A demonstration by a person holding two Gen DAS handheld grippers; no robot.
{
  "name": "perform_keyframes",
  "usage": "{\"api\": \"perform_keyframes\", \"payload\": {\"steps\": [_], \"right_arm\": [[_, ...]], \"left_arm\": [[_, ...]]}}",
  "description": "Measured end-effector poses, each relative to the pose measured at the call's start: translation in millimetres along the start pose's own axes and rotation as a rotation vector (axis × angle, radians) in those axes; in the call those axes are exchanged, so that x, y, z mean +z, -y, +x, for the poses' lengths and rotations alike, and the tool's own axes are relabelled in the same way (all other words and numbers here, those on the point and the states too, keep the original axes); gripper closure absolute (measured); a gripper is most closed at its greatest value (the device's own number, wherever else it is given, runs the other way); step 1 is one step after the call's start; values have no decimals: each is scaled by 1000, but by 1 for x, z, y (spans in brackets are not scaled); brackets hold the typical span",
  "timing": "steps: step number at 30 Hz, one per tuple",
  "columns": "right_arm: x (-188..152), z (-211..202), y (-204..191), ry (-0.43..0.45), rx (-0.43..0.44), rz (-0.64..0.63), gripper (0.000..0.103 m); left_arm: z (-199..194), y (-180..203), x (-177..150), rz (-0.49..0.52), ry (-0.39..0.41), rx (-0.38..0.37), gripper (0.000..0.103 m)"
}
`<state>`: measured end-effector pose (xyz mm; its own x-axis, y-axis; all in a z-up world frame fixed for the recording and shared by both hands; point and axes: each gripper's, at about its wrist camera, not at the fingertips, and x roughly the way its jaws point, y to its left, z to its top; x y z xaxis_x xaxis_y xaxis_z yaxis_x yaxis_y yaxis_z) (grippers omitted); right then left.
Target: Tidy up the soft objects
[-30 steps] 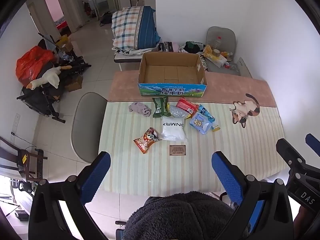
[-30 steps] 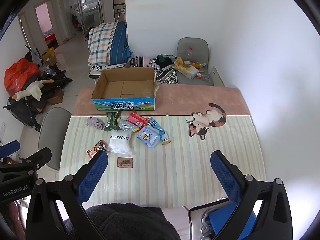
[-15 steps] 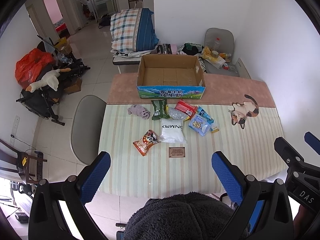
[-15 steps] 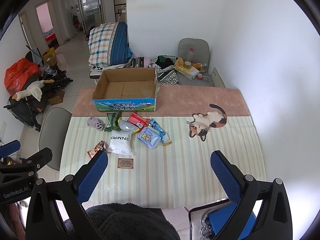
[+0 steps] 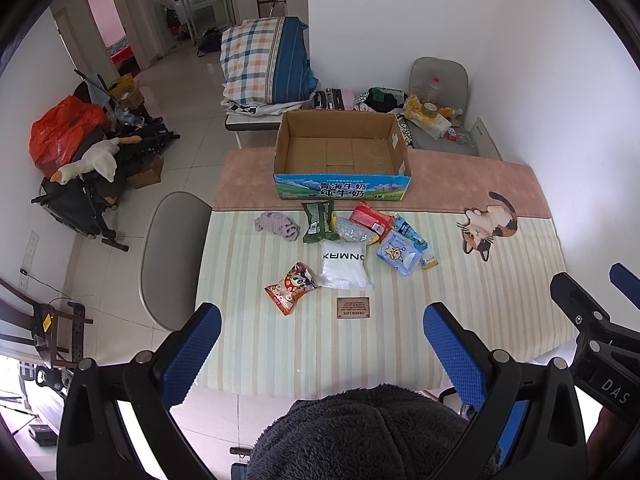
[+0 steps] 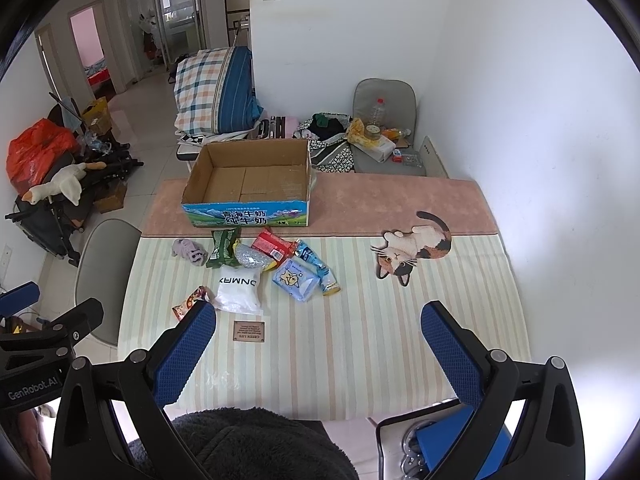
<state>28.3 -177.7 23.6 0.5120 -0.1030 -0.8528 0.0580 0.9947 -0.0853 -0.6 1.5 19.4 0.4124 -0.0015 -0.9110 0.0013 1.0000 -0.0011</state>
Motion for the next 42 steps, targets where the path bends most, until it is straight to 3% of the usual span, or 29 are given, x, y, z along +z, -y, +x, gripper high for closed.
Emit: {"api": "perform_keyframes", "payload": {"steps": [42], "right_arm": [[14, 6, -20, 14, 22, -32, 0]], "left_arm": [[15, -14, 17, -30, -2, 1, 0]]}}
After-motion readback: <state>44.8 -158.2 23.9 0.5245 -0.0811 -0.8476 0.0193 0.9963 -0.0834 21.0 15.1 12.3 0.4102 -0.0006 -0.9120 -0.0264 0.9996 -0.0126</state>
